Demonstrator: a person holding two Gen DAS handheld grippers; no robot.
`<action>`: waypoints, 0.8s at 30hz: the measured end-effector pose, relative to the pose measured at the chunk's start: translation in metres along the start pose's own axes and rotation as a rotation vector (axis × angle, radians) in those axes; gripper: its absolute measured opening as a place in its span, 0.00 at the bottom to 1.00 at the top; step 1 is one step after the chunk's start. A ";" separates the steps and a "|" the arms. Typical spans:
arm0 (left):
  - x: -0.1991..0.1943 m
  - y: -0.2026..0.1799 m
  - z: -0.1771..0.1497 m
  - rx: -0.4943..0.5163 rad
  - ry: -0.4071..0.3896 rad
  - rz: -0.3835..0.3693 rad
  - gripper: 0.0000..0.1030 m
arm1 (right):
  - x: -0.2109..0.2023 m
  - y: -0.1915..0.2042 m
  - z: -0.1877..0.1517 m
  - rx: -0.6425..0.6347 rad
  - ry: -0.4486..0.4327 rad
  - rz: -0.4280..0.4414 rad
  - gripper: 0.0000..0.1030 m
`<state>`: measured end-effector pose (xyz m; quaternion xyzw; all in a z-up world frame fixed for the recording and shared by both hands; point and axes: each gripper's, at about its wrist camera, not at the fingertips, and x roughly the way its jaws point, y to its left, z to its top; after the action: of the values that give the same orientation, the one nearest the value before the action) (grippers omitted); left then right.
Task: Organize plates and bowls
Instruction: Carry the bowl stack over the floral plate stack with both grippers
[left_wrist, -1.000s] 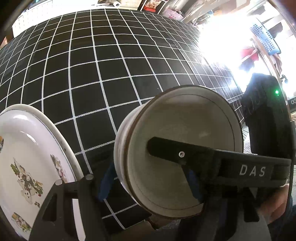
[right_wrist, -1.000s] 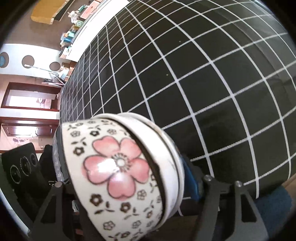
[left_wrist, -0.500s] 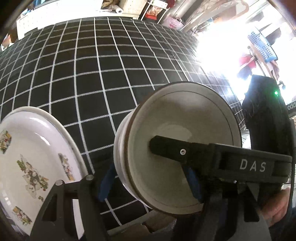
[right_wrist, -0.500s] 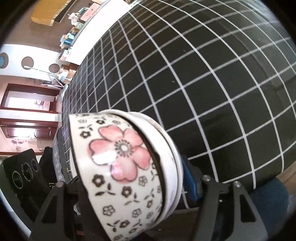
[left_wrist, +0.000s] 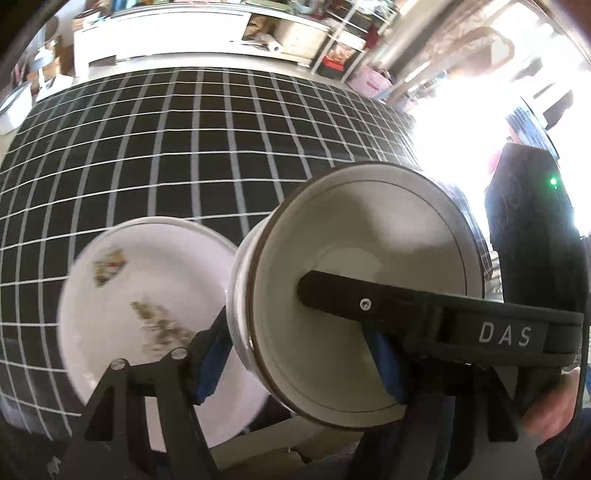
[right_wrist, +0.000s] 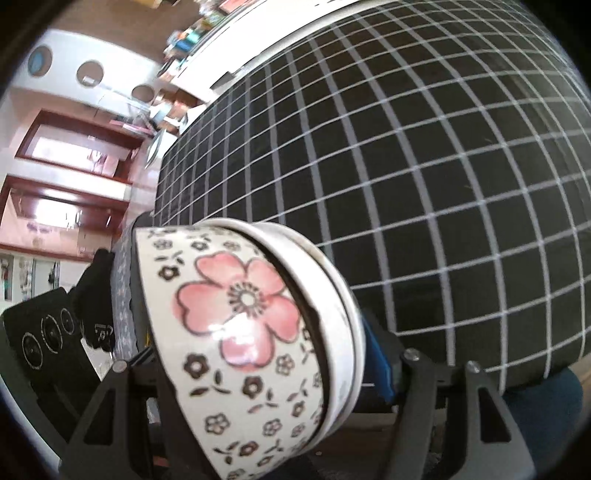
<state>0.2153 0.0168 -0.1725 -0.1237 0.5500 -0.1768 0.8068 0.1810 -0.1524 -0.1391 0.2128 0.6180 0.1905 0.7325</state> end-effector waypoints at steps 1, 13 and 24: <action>-0.003 0.006 0.001 -0.012 -0.006 0.003 0.65 | 0.004 0.004 0.002 -0.011 0.007 -0.001 0.67; -0.015 0.073 -0.006 -0.131 -0.027 0.033 0.65 | 0.059 0.048 0.019 -0.080 0.101 -0.015 0.67; -0.006 0.087 -0.018 -0.160 -0.011 0.023 0.65 | 0.077 0.050 0.018 -0.077 0.135 -0.038 0.67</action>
<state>0.2097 0.0985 -0.2078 -0.1823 0.5593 -0.1221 0.7994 0.2108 -0.0699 -0.1726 0.1592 0.6622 0.2141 0.7002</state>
